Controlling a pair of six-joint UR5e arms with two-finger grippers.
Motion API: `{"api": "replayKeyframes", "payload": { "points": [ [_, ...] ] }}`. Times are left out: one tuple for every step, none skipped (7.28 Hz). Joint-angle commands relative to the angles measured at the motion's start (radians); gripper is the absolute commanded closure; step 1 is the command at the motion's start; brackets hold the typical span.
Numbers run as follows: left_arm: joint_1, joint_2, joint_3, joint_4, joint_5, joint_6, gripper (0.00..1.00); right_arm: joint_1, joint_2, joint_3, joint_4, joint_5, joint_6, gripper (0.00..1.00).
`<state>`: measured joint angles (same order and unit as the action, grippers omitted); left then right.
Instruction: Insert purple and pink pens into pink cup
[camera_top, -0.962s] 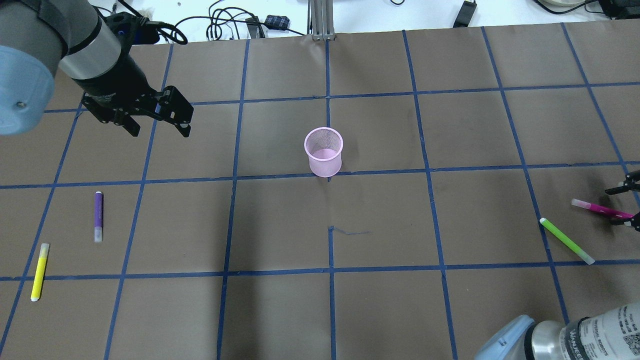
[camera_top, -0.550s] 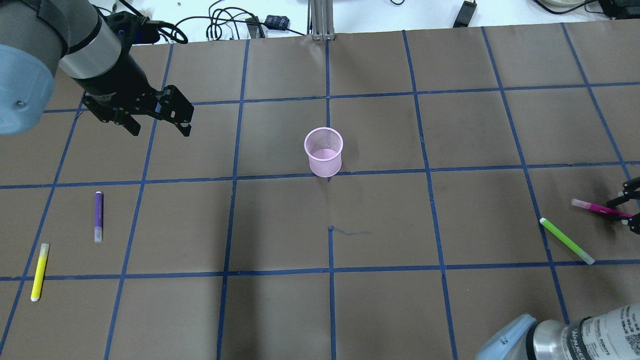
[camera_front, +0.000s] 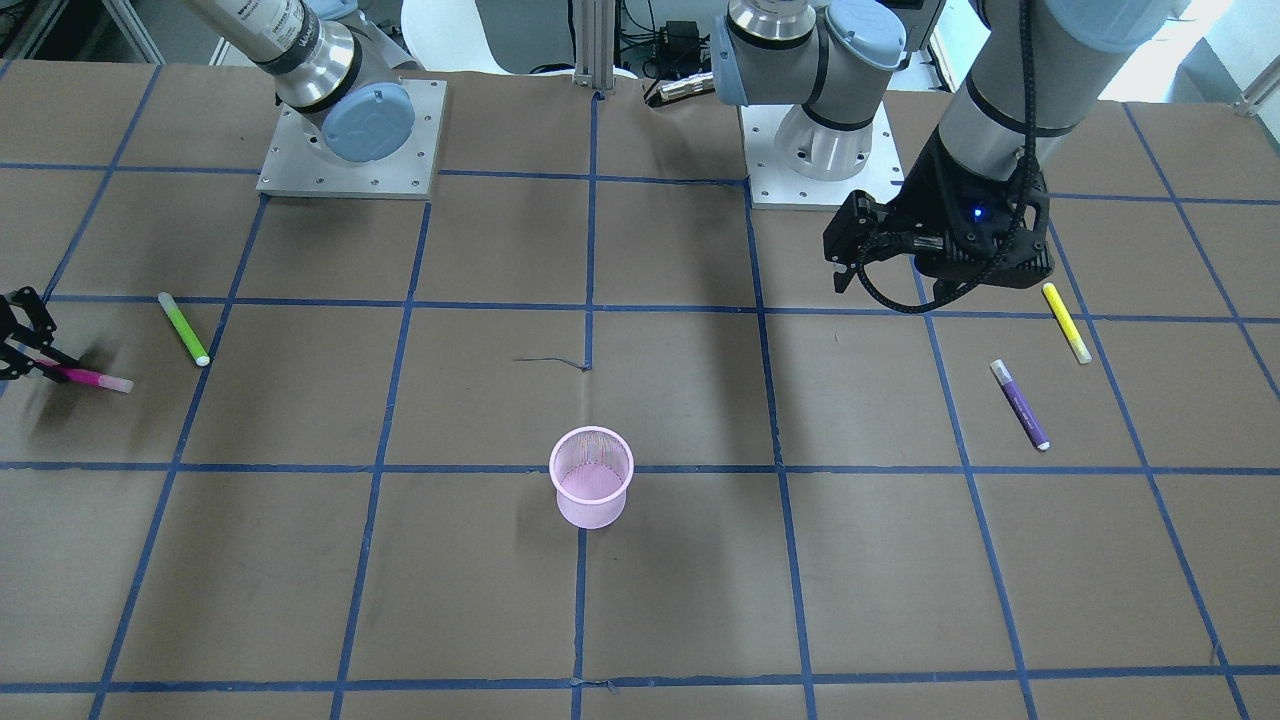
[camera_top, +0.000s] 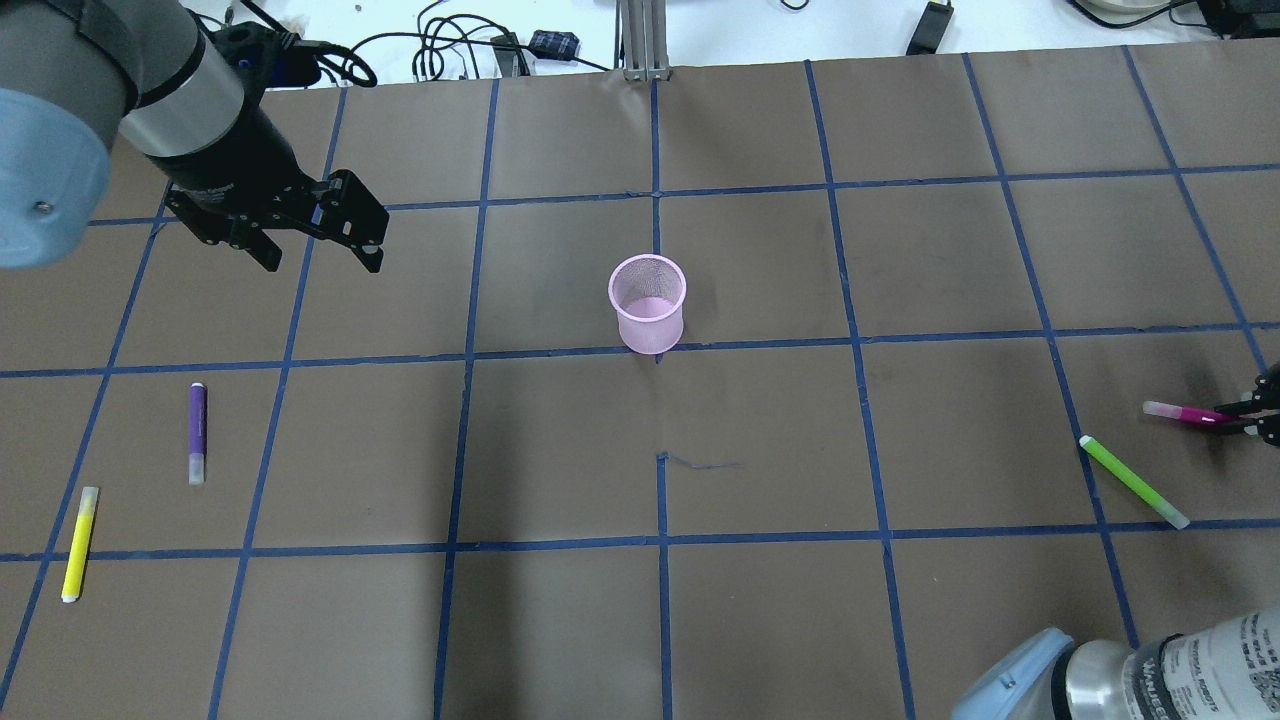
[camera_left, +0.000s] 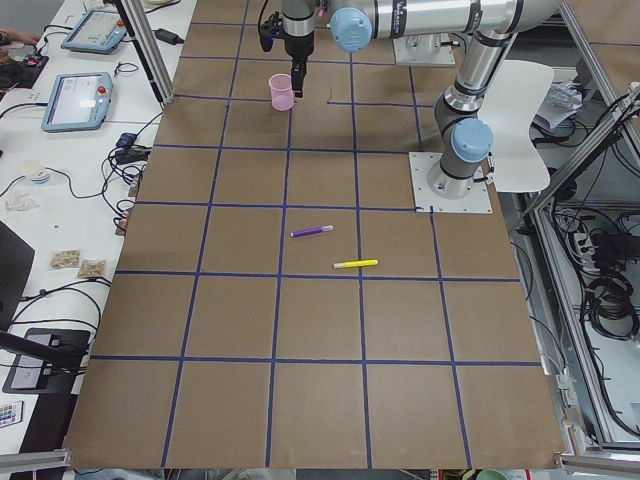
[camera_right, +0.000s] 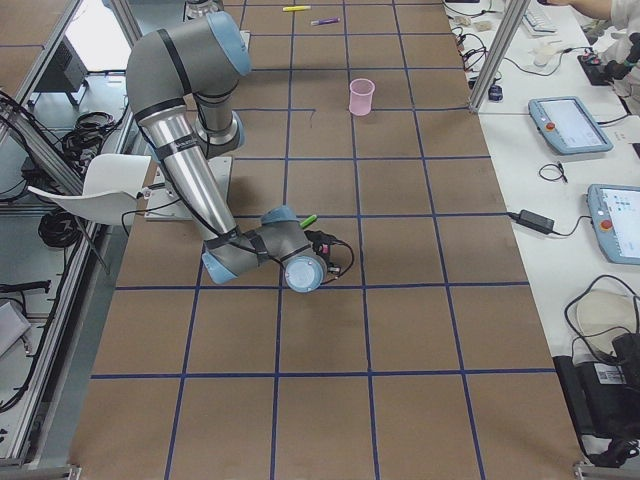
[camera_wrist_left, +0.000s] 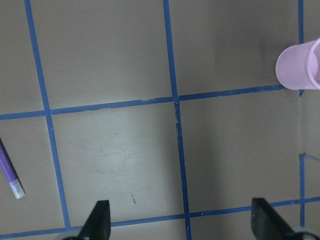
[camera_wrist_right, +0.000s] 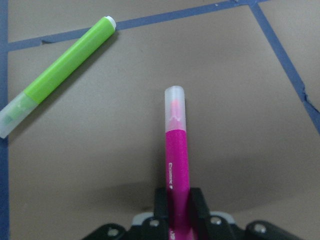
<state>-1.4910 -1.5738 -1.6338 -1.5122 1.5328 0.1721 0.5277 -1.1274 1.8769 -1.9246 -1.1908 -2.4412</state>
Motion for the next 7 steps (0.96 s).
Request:
{"api": "replayKeyframes", "payload": {
  "points": [
    [0.000,-0.002,-0.001,0.000,0.000,0.000,0.00,0.000,-0.035,0.001,0.003,0.011,0.042,0.85],
    [0.000,-0.003,-0.001,0.000,0.001,0.001,0.00,0.009,-0.055,-0.002,0.003,0.020,0.044,0.86],
    [0.000,-0.003,-0.001,0.000,0.003,0.003,0.00,0.040,-0.115,0.002,0.000,0.067,0.054,0.84],
    [0.000,-0.002,-0.001,0.000,0.004,0.000,0.00,0.139,-0.179,0.001,-0.002,0.074,0.089,0.85],
    [0.000,0.000,0.002,0.000,0.004,0.000,0.00,0.249,-0.239,0.001,-0.045,0.074,0.213,0.85],
    [0.003,0.001,-0.003,0.001,0.003,0.009,0.00,0.376,-0.288,0.001,-0.080,0.071,0.393,0.85],
    [0.015,0.000,-0.003,0.019,0.003,0.018,0.00,0.505,-0.314,0.001,-0.124,0.056,0.544,0.84]
  ]
}}
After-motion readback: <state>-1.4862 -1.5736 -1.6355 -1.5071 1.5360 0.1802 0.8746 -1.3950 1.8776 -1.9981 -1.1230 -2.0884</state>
